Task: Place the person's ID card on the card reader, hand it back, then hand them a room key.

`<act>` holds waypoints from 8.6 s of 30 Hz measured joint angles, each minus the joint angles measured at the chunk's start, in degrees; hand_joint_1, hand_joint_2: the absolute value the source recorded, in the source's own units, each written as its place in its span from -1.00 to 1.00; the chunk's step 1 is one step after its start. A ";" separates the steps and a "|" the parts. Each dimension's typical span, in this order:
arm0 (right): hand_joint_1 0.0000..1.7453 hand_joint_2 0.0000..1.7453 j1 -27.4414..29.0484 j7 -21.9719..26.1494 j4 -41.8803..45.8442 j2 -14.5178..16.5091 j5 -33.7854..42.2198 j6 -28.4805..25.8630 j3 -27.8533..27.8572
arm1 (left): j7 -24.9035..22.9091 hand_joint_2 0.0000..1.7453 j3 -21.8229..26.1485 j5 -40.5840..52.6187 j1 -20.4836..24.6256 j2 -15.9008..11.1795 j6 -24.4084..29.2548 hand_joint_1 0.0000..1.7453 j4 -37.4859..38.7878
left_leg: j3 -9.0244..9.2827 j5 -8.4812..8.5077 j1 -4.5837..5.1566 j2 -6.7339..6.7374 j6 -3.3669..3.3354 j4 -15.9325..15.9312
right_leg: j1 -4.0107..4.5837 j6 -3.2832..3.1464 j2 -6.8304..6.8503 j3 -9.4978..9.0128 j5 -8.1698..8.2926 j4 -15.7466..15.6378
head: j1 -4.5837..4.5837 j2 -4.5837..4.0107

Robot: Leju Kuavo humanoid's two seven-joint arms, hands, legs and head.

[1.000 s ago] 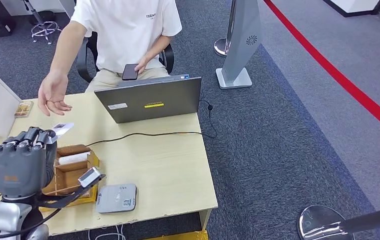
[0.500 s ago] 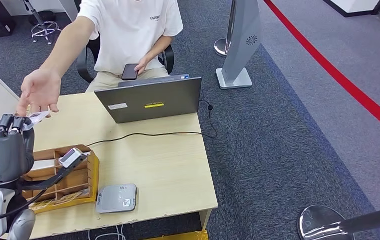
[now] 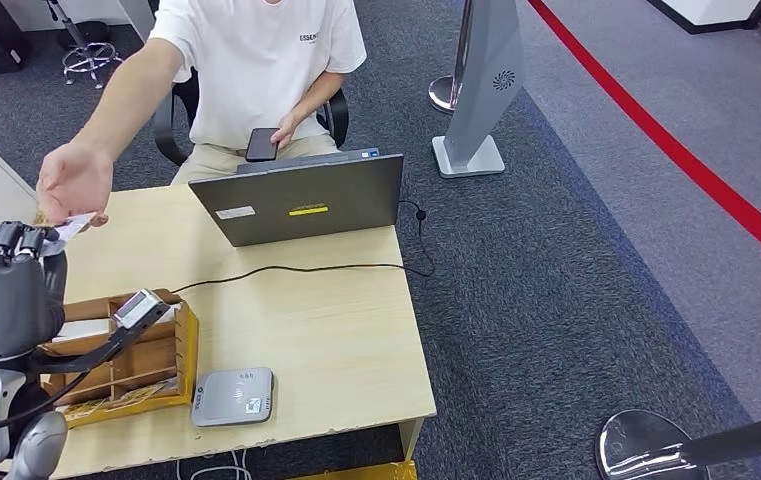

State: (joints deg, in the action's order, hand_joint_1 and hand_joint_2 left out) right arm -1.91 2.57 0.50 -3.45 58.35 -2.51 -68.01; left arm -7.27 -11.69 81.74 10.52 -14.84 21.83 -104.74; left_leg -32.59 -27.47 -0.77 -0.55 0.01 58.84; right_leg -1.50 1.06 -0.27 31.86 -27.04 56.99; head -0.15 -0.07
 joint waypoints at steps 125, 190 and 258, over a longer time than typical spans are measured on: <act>-1.00 1.00 1.55 0.54 -0.33 0.80 6.02 -1.01 -1.38 | -7.22 1.00 6.90 -1.13 -27.26 5.72 -3.59 -1.00 0.74 | -0.02 -0.17 0.01 0.03 -0.10 0.00 | 0.00 0.03 -0.01 0.01 -0.10 -0.03 | 0.00 0.00; -1.00 1.00 1.26 0.60 -0.34 0.80 5.16 -0.95 -2.83 | -8.44 1.00 1.73 2.43 -23.33 6.73 -1.92 -1.00 8.27 | -0.03 -0.17 0.01 0.03 -0.09 0.00 | 0.00 0.03 -0.02 0.03 -0.11 -0.03 | 0.00 0.00; -1.00 1.00 1.26 0.93 -0.50 0.79 5.19 -1.01 -3.17 | -6.98 1.00 2.01 -2.77 -20.61 6.18 -8.75 1.00 9.53 | -0.04 -0.17 0.01 0.03 -0.09 -0.01 | 0.00 0.03 -0.01 0.03 -0.11 -0.03 | 0.00 0.00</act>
State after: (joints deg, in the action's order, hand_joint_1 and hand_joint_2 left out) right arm -0.65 3.51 0.00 -2.67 63.54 -3.52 -71.19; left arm -14.26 -9.69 78.97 -10.09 -8.66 13.08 -95.21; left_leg -32.63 -27.64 -0.76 -0.52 -0.08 58.84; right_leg -1.50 1.09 -0.28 31.89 -27.15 56.96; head -0.15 -0.07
